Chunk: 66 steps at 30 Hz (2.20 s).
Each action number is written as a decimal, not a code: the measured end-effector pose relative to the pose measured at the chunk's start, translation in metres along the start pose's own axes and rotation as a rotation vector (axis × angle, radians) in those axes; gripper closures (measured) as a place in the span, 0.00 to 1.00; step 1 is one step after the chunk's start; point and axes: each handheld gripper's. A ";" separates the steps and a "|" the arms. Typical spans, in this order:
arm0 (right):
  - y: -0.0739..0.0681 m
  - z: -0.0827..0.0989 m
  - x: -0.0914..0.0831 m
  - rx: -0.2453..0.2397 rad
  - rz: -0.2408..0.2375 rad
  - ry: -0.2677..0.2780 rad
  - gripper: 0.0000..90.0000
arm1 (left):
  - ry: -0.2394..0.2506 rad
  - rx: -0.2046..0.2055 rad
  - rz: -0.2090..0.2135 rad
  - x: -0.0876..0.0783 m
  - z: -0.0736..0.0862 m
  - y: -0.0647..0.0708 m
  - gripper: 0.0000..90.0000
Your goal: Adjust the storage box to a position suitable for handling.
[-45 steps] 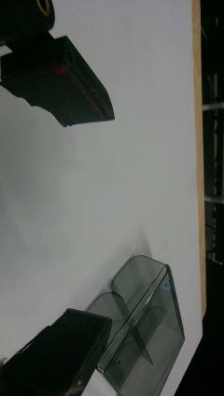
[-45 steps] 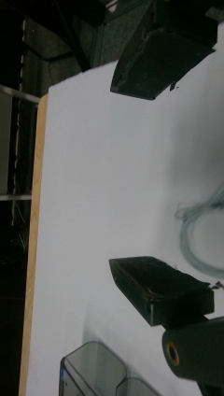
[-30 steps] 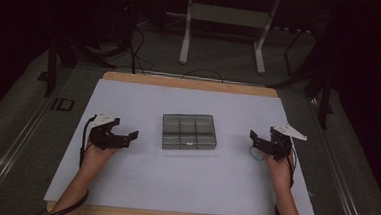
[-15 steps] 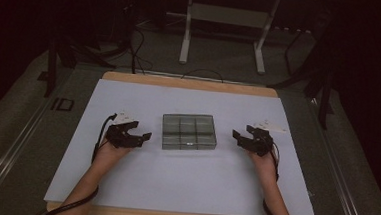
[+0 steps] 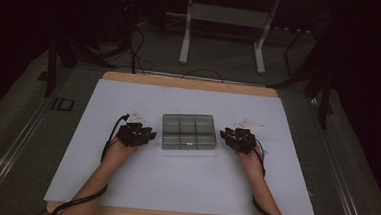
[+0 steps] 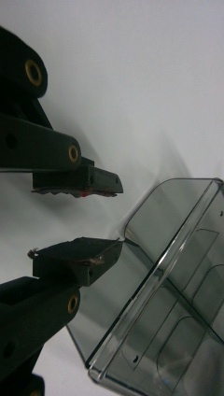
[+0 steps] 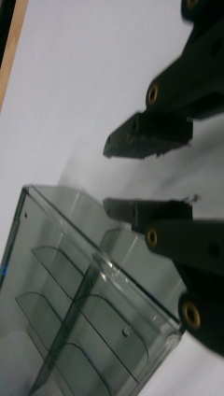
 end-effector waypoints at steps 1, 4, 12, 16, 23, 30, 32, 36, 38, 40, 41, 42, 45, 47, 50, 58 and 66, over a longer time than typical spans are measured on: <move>-0.001 -0.001 0.002 -0.007 0.000 -0.002 0.81 | -0.004 0.003 -0.006 0.001 0.000 0.000 0.76; -0.003 -0.003 0.007 -0.024 0.001 0.001 0.92 | -0.008 -0.005 -0.012 0.006 -0.001 0.000 0.82; -0.003 -0.005 0.021 -0.030 -0.033 -0.024 1.00 | -0.015 0.001 -0.005 0.016 -0.004 0.002 0.93; -0.005 -0.005 0.025 -0.031 -0.044 -0.028 1.00 | -0.010 0.019 -0.007 0.019 -0.006 0.004 0.99; -0.006 -0.008 0.028 -0.027 -0.064 -0.034 1.00 | -0.006 0.038 -0.004 0.023 -0.010 0.009 1.00; -0.006 -0.009 0.029 -0.017 -0.073 -0.039 1.00 | -0.004 0.027 -0.004 0.025 -0.012 0.008 1.00; -0.006 -0.009 0.029 -0.019 -0.071 -0.044 1.00 | -0.007 0.030 -0.005 0.024 -0.012 0.009 1.00; -0.007 -0.010 0.029 -0.011 -0.069 -0.043 1.00 | -0.011 0.039 -0.007 0.023 -0.013 0.010 1.00; -0.007 -0.010 0.028 -0.011 -0.067 -0.047 1.00 | -0.017 0.040 -0.010 0.023 -0.014 0.010 1.00; -0.008 -0.010 0.028 -0.006 -0.066 -0.048 1.00 | -0.022 0.042 -0.014 0.023 -0.015 0.012 1.00; -0.008 -0.010 0.027 0.000 -0.066 -0.050 1.00 | -0.022 0.043 -0.014 0.023 -0.015 0.012 1.00; -0.007 -0.010 0.026 0.002 -0.067 -0.047 1.00 | -0.022 0.045 -0.013 0.023 -0.016 0.012 1.00; -0.006 -0.011 0.023 0.007 -0.067 -0.041 1.00 | -0.025 0.050 -0.008 0.022 -0.018 0.014 1.00; -0.005 -0.011 0.021 0.012 -0.063 -0.045 1.00 | -0.031 0.053 -0.009 0.023 -0.019 0.016 1.00; -0.004 -0.009 0.019 0.017 -0.060 -0.044 1.00 | -0.032 0.057 -0.007 0.024 -0.020 0.018 1.00; -0.001 -0.003 0.012 0.028 -0.056 -0.049 1.00 | -0.046 0.073 -0.001 0.028 -0.022 0.026 1.00; 0.002 0.002 0.004 0.042 -0.045 -0.057 1.00 | -0.059 0.095 0.006 0.032 -0.025 0.035 1.00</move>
Point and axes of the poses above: each handheld gripper's, and its own axes: x roughly forward along the jaws, z roughly out of its underside, y roughly to its right, and after that the axes turned 10 degrees about -x, right-handed
